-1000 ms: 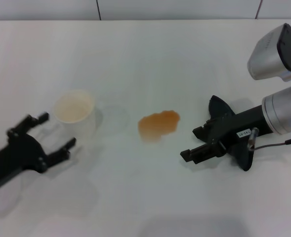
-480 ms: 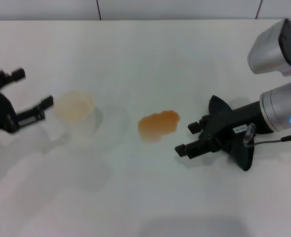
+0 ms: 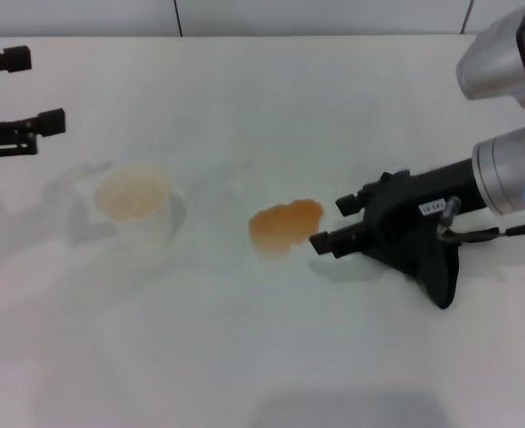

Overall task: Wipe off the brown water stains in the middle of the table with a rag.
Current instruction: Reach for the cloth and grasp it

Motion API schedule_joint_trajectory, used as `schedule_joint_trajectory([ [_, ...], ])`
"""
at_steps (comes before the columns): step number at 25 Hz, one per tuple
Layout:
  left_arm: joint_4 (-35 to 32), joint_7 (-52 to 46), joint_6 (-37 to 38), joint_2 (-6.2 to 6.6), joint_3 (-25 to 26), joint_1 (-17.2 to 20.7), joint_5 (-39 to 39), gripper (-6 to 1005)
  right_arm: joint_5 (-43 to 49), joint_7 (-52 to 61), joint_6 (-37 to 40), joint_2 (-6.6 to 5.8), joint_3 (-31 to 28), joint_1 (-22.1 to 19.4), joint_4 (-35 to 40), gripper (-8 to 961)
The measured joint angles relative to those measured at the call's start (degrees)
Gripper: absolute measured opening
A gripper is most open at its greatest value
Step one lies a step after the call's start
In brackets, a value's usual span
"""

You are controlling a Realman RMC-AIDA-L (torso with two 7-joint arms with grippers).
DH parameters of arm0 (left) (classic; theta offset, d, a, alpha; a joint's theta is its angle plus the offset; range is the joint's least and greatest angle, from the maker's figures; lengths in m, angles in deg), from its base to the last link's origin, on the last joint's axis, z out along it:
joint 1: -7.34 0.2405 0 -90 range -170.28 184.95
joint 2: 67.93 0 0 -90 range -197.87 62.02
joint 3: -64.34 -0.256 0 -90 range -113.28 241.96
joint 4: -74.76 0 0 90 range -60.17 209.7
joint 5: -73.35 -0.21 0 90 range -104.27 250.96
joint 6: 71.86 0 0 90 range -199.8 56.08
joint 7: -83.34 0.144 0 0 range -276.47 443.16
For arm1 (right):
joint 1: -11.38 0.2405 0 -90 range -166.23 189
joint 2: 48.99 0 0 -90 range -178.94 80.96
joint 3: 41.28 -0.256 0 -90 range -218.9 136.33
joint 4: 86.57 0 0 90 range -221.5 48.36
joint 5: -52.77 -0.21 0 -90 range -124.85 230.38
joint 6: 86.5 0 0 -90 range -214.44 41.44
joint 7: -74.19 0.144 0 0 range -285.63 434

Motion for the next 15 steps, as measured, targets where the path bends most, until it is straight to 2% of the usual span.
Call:
schedule_joint_trajectory([
  [4, -3.7, -5.0, 6.0, 1.47, 1.4, -2.6, -6.8, 891, 0.4, 2.1, -0.1, -0.04, -0.3, 0.1, 2.1, 788],
  [9, -4.4, -8.1, 12.2, 2.7, 1.4, -5.2, -12.5, 891, 0.6, 3.9, 0.4, -0.13, -1.3, 0.7, 2.7, 786],
  [15, -5.0, -9.1, 14.2, 3.28, 1.1, -5.4, -14.6, 891, 2.6, 8.2, 1.0, -0.38, -1.9, 1.6, 3.5, 784],
])
